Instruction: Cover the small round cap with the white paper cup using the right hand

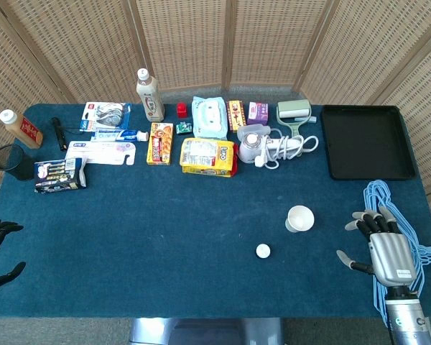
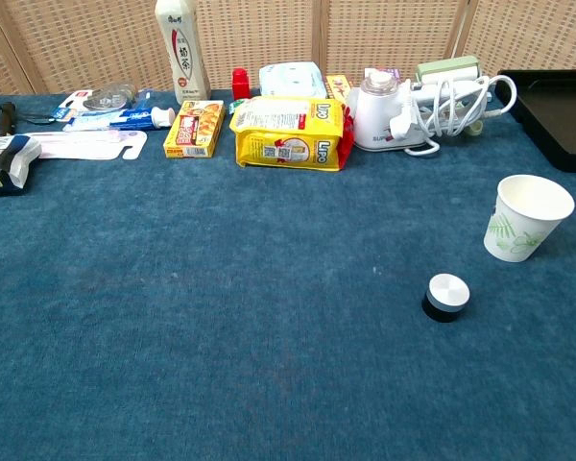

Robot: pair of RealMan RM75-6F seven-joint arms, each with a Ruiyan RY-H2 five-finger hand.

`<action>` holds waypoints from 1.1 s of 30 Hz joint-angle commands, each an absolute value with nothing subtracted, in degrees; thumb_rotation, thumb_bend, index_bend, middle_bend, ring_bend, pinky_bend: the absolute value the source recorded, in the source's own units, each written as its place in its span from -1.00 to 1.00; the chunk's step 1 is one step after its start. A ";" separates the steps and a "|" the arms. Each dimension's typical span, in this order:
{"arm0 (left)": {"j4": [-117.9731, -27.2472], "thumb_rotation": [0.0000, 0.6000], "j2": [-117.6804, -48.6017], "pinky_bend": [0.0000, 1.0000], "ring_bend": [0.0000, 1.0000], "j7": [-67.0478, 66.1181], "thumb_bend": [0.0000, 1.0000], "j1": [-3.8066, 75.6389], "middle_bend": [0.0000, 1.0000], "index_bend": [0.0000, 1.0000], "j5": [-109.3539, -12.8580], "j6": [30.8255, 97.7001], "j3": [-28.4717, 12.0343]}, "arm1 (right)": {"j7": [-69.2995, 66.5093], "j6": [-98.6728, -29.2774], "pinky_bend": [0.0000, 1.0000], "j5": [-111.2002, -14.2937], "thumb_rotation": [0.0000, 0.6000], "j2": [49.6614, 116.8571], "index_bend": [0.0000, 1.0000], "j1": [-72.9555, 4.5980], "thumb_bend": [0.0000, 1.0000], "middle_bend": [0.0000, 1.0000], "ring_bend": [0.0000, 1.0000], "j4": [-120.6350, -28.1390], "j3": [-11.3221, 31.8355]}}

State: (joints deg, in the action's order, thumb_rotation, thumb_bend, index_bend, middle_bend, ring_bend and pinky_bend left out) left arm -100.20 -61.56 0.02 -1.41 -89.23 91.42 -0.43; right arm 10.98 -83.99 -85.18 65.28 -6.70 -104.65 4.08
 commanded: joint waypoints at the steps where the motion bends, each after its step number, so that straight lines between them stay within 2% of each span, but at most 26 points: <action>1: -100.23 1.00 -61.63 -0.63 -0.65 -0.18 -0.64 -1.34 -0.44 -0.44 -89.22 91.22 -0.37 | 10.68 -83.76 -0.87 -84.89 0.58 65.36 -0.28 -6.67 -0.48 -0.44 -0.60 -104.47 4.06; 13: -100.51 1.00 -61.42 -0.63 -0.65 -0.49 -0.64 -1.73 -0.44 -0.44 -89.49 91.66 -0.09 | 7.98 -82.24 -0.87 -85.64 0.58 65.03 -0.54 -7.55 -0.48 -0.44 -0.60 -105.35 4.05; 18: -100.55 1.00 -61.12 -0.63 -0.65 -0.47 -0.64 -1.92 -0.44 -0.44 -89.61 91.97 -0.06 | 5.78 -80.19 -0.87 -85.96 0.59 64.76 -0.58 -9.10 -0.48 -0.45 -0.60 -106.61 4.58; 26: -101.07 1.00 -60.75 -0.63 -0.65 -0.92 -0.64 -1.94 -0.44 -0.44 -89.91 92.00 0.03 | 4.64 -72.59 -0.87 -83.17 0.58 65.39 -0.60 -14.55 -0.50 -0.52 -0.60 -108.20 6.95; 33: -101.44 1.00 -60.75 -0.63 -0.65 -1.72 -0.64 -1.60 -0.44 -0.44 -89.83 91.29 0.02 | 8.52 -65.92 -0.84 -77.75 0.59 69.56 -0.60 -20.62 -0.55 -0.55 -0.60 -106.40 10.06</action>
State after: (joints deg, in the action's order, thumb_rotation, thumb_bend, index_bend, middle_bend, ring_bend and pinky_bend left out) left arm -101.42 -60.74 -1.70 -1.62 -89.82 91.30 0.04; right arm 7.13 -67.40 -79.32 68.19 -19.25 -107.12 9.00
